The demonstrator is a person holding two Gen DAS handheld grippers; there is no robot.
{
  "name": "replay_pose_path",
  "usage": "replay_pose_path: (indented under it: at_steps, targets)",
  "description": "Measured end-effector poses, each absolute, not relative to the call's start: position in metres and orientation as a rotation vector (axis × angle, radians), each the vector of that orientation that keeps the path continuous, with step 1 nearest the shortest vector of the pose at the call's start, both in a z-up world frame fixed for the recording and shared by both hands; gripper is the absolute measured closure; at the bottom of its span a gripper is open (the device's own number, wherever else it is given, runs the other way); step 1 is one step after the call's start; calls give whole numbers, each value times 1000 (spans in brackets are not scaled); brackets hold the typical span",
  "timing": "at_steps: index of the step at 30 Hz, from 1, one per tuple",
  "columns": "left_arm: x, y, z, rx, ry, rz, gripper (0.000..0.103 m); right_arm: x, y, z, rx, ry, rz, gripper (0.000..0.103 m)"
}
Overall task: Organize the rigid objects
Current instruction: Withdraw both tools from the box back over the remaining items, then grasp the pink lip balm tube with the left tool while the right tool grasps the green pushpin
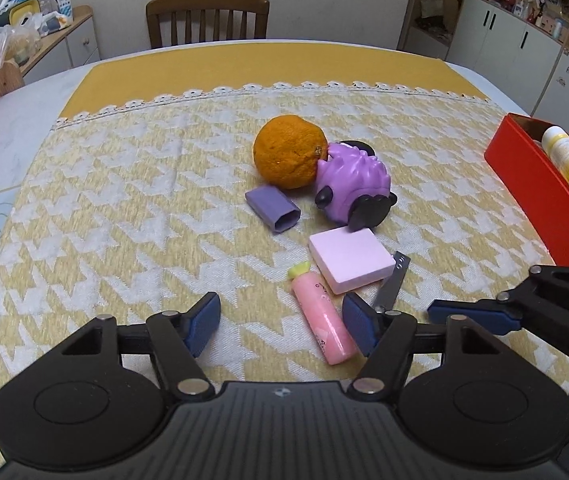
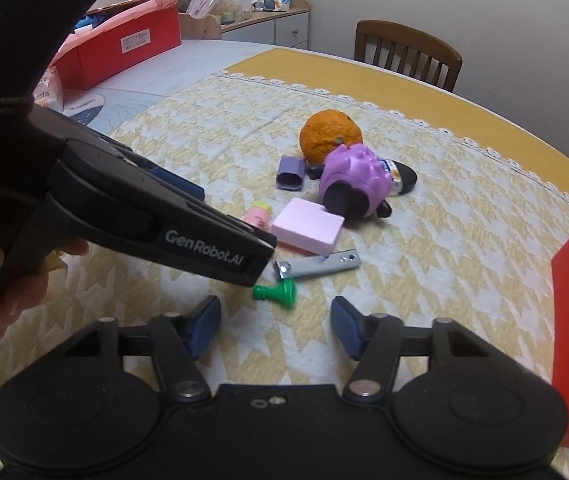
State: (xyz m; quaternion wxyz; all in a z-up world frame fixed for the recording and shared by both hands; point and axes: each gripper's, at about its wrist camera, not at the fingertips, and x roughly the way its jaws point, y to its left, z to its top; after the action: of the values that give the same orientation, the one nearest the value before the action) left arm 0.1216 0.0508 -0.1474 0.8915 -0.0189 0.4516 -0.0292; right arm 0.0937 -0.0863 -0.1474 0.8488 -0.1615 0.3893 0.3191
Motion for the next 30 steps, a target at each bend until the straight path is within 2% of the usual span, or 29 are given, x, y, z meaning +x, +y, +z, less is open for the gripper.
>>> replay_pose_path:
  at_steps: [3, 11, 13, 15, 17, 19, 30]
  targets:
    - [121, 50, -148, -17, 931, -56, 44, 94, -82, -148, -344, 819, 680, 55]
    - [121, 56, -148, 8, 919, -52, 67, 90, -80, -151, -343, 805, 685, 65]
    - [122, 57, -147, 14, 917, -52, 70, 88, -80, -151, -342, 803, 690, 73]
    - [122, 59, -147, 15, 916, -51, 74, 86, -79, -150, -349, 799, 694, 78]
    - [122, 60, -147, 19, 914, -42, 82, 84, -78, -150, -355, 795, 692, 82]
    - [121, 61, -147, 19, 912, -36, 87, 83, -78, -149, -358, 791, 690, 89]
    - [118, 69, -142, 4, 917, -30, 87, 81, -97, -141, -308, 791, 661, 89]
